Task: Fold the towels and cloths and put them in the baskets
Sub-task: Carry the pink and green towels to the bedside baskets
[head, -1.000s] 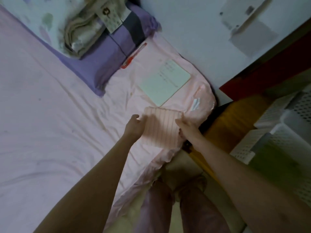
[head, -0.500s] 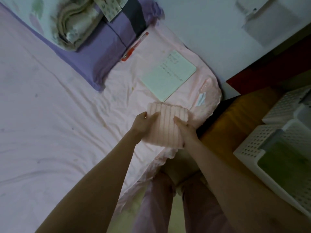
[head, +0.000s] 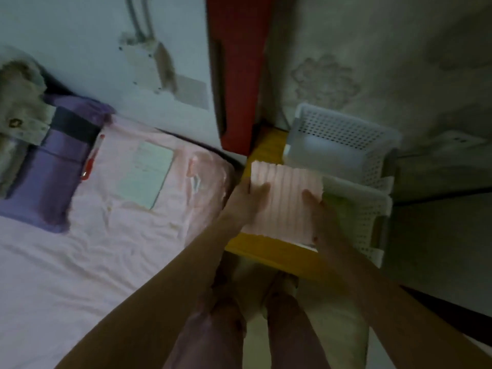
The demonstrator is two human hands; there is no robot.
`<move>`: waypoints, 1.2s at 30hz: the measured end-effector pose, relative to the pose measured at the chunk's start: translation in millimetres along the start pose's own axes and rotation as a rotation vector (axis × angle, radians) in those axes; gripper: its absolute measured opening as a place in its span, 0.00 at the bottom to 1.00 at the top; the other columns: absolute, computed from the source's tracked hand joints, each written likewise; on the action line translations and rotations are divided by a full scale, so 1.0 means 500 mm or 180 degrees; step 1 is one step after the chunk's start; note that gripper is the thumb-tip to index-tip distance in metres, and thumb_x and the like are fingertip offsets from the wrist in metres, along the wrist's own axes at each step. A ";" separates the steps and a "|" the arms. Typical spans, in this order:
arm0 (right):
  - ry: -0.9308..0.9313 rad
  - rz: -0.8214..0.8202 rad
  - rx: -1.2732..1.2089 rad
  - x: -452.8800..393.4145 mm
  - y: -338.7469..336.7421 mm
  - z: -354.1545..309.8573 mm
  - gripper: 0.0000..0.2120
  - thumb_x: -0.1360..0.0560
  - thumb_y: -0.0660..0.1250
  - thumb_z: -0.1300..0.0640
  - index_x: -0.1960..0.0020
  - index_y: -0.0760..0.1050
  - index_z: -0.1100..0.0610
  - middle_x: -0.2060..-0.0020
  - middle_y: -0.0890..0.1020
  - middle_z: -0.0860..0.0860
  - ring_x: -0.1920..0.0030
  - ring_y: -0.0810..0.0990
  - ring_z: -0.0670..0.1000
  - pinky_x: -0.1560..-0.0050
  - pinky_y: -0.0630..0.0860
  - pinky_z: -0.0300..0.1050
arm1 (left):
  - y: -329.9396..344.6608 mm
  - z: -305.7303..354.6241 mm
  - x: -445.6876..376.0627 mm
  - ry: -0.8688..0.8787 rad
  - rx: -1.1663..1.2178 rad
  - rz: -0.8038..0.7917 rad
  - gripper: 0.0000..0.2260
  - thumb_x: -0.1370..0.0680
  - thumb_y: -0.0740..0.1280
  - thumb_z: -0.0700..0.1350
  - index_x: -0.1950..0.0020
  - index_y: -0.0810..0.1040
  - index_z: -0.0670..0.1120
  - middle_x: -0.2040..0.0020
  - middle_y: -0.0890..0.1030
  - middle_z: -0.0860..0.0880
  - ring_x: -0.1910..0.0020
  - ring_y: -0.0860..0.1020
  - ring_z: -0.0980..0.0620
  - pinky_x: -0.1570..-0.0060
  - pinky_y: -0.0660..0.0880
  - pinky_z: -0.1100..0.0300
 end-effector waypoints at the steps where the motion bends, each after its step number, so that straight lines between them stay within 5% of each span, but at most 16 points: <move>1: 0.0025 0.0131 -0.0083 -0.013 -0.061 0.006 0.25 0.23 0.63 0.44 0.29 0.65 0.51 0.40 0.73 0.49 0.41 0.72 0.54 0.40 0.70 0.56 | 0.061 0.020 -0.009 0.0012 -0.0136 -0.0127 0.16 0.20 0.63 0.51 0.35 0.70 0.45 0.44 0.77 0.50 0.46 0.76 0.49 0.42 0.73 0.50; 5: 0.0296 0.0273 -0.0327 -0.062 -0.224 0.045 0.20 0.23 0.65 0.49 0.33 0.68 0.53 0.37 0.73 0.50 0.37 0.71 0.56 0.34 0.67 0.58 | 0.258 0.033 -0.043 -0.0133 -0.0539 -0.0473 0.17 0.20 0.63 0.47 0.33 0.68 0.40 0.40 0.74 0.47 0.42 0.74 0.47 0.46 0.72 0.55; 8: 0.0376 0.0268 -0.0290 -0.110 -0.272 0.070 0.17 0.21 0.63 0.55 0.33 0.69 0.55 0.40 0.74 0.52 0.42 0.73 0.56 0.40 0.71 0.53 | 0.322 -0.010 -0.068 -0.0394 -0.0546 -0.0449 0.20 0.20 0.64 0.46 0.31 0.68 0.39 0.37 0.74 0.43 0.38 0.73 0.42 0.39 0.72 0.46; 12: 0.0453 0.0038 -0.0120 -0.157 -0.258 0.105 0.20 0.21 0.63 0.53 0.31 0.68 0.53 0.37 0.76 0.55 0.40 0.75 0.59 0.37 0.73 0.59 | 0.335 -0.060 -0.110 -0.0591 -0.0583 -0.0235 0.18 0.20 0.62 0.42 0.31 0.68 0.38 0.42 0.75 0.42 0.47 0.74 0.47 0.54 0.74 0.56; 16: 0.0390 -0.0070 0.0126 -0.196 -0.229 0.123 0.22 0.20 0.62 0.54 0.27 0.65 0.56 0.34 0.73 0.54 0.36 0.73 0.57 0.43 0.72 0.48 | 0.318 -0.098 -0.141 -0.0662 -0.0754 -0.0053 0.14 0.19 0.61 0.41 0.35 0.70 0.38 0.55 0.74 0.48 0.60 0.72 0.53 0.69 0.68 0.65; 19: 0.0374 -0.0099 0.0216 -0.220 -0.212 0.135 0.24 0.20 0.61 0.54 0.26 0.62 0.57 0.31 0.70 0.55 0.33 0.70 0.57 0.40 0.69 0.48 | 0.308 -0.121 -0.161 -0.0713 -0.0877 0.0012 0.12 0.19 0.60 0.41 0.39 0.73 0.36 0.60 0.73 0.49 0.66 0.70 0.55 0.73 0.68 0.67; 23: 0.0329 0.0027 0.0305 -0.241 -0.210 0.143 0.24 0.20 0.61 0.55 0.26 0.62 0.58 0.30 0.70 0.56 0.32 0.70 0.57 0.33 0.68 0.50 | 0.311 -0.136 -0.178 -0.0666 -0.0918 0.0022 0.14 0.19 0.60 0.42 0.36 0.71 0.36 0.55 0.74 0.46 0.65 0.71 0.55 0.77 0.68 0.68; 27: 0.0244 0.0094 0.0390 -0.246 -0.208 0.148 0.24 0.20 0.61 0.54 0.26 0.63 0.58 0.31 0.70 0.56 0.32 0.69 0.57 0.31 0.67 0.55 | 0.315 -0.136 -0.181 -0.0623 -0.0817 0.0086 0.16 0.19 0.60 0.42 0.33 0.69 0.37 0.52 0.74 0.46 0.62 0.73 0.54 0.72 0.68 0.67; 30: 0.0126 0.0244 0.0537 -0.243 -0.219 0.135 0.18 0.20 0.62 0.56 0.32 0.69 0.60 0.41 0.77 0.54 0.41 0.76 0.54 0.38 0.72 0.53 | 0.312 -0.134 -0.179 -0.0563 -0.0868 0.0017 0.14 0.19 0.60 0.42 0.35 0.70 0.36 0.59 0.72 0.50 0.66 0.71 0.56 0.77 0.67 0.70; 33: -0.0841 0.0670 0.1488 -0.201 -0.245 0.057 0.06 0.20 0.60 0.57 0.50 0.73 0.60 0.64 0.76 0.51 0.65 0.75 0.47 0.60 0.73 0.47 | 0.307 -0.084 -0.160 -0.0098 -0.1536 -0.0061 0.14 0.19 0.61 0.43 0.38 0.71 0.35 0.60 0.76 0.46 0.63 0.77 0.52 0.68 0.74 0.66; 36: -0.2818 0.0886 0.3064 -0.108 -0.196 -0.047 0.10 0.20 0.58 0.54 0.47 0.74 0.59 0.55 0.79 0.54 0.55 0.78 0.52 0.56 0.77 0.47 | 0.268 0.027 -0.096 0.1169 -0.2277 0.0315 0.13 0.19 0.61 0.44 0.36 0.73 0.40 0.43 0.77 0.43 0.44 0.75 0.47 0.45 0.73 0.56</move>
Point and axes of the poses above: each hand's wrist, its own x-axis away from the middle knuckle, its own y-axis out of the palm, z = x × y, the point moved 10 cm from there along -x, towards the middle knuckle
